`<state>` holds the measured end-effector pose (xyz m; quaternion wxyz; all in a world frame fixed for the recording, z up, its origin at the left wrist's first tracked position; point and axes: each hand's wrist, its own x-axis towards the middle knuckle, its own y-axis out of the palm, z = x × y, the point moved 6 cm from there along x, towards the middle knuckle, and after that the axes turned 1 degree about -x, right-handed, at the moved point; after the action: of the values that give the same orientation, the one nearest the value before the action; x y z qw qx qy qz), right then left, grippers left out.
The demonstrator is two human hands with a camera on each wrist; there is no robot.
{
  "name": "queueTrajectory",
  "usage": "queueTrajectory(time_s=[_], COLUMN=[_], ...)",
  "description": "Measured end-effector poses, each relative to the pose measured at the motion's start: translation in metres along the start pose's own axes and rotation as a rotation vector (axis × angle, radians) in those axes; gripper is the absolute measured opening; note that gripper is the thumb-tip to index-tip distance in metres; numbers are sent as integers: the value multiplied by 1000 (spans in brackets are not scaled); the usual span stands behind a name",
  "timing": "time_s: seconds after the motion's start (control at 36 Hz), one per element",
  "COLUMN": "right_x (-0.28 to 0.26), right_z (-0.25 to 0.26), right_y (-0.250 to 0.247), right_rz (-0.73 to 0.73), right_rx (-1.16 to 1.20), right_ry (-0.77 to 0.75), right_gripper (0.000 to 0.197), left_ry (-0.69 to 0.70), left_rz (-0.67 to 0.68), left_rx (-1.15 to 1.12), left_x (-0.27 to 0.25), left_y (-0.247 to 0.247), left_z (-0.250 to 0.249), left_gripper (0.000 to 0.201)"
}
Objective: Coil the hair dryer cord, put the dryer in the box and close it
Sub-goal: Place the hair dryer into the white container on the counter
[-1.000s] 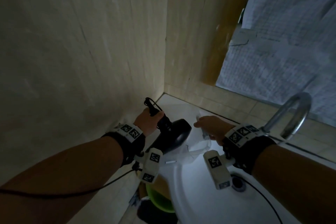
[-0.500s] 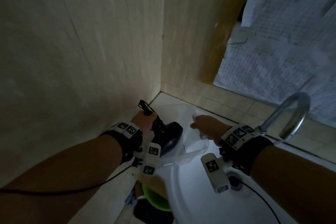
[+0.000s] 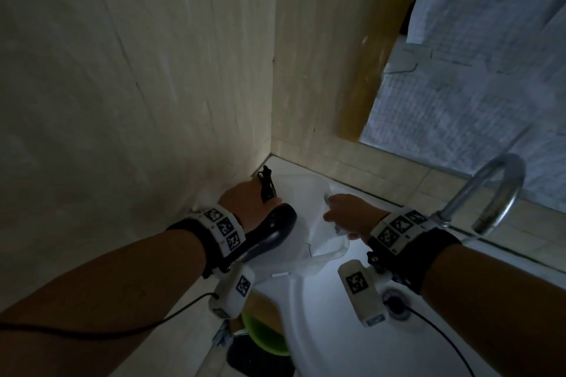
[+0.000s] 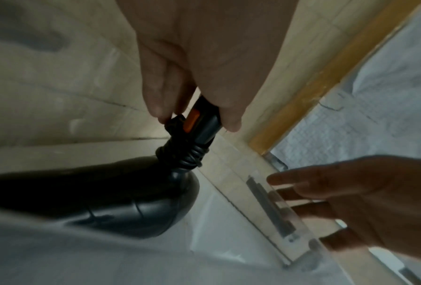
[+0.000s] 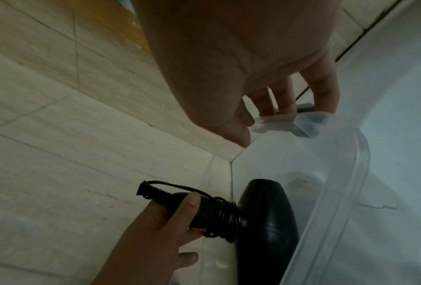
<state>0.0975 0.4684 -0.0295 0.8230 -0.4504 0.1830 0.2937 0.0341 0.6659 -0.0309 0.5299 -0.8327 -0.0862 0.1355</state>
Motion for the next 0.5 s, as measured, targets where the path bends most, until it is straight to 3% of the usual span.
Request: queueTrajectory(time_s=[0.06, 0.28, 0.5], right_x=[4, 6, 6], right_z=[-2, -1, 0], right_y=[-1, -1, -3], right_rz=[-9, -16, -55], right_rx=[-9, -119, -373], right_ry=[-7, -85, -157], right_gripper=[57, 53, 56], left_ry=[48, 164, 323], left_rz=[-13, 47, 180], left_rx=[61, 282, 287], left_x=[-1, -11, -14], left_y=[-3, 3, 22], left_z=[-7, -32, -51], left_gripper=[47, 76, 41])
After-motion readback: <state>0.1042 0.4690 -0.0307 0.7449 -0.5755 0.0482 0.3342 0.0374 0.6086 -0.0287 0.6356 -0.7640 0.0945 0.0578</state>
